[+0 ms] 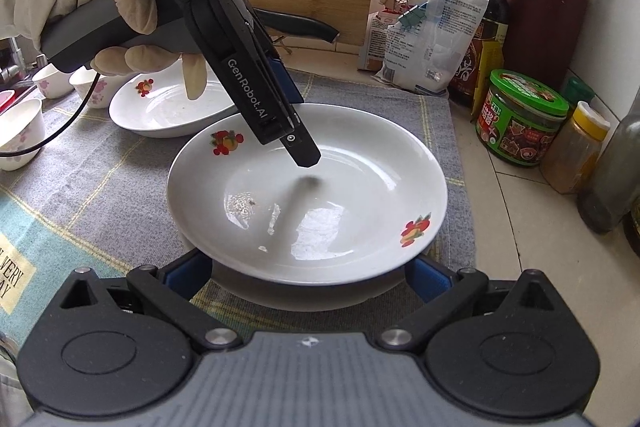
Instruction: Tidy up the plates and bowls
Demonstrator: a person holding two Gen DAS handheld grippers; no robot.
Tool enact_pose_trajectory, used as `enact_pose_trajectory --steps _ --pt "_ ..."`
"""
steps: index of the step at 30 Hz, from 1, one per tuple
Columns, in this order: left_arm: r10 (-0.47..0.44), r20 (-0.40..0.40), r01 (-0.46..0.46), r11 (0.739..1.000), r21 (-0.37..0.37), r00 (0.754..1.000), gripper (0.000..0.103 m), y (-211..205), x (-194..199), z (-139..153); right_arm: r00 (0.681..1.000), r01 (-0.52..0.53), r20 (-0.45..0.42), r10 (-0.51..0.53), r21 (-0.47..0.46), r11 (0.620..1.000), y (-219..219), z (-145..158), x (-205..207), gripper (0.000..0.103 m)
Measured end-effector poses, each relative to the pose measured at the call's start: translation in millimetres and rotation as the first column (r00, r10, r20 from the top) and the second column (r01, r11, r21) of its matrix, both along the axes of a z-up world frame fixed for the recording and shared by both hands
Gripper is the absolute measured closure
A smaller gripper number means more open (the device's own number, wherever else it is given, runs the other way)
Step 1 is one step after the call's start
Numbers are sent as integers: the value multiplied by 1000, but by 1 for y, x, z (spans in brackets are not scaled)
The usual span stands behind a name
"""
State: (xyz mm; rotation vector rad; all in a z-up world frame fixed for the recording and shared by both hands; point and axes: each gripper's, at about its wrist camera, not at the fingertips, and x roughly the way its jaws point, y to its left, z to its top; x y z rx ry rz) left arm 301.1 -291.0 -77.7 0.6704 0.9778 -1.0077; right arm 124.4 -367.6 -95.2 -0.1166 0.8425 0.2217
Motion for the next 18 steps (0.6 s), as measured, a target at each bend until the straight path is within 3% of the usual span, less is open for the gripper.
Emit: enact_pose_trajectory --steps 12,18 --pt "18 11 -17 1000 -21 1000 33 7 -6 8 1000 14 -24 -13 19 1000 -3 -4 -5 0" --pt "29 13 -29 999 -46 999 26 14 -14 15 1000 -2 13 2 -13 1000 0 1 -11 0"
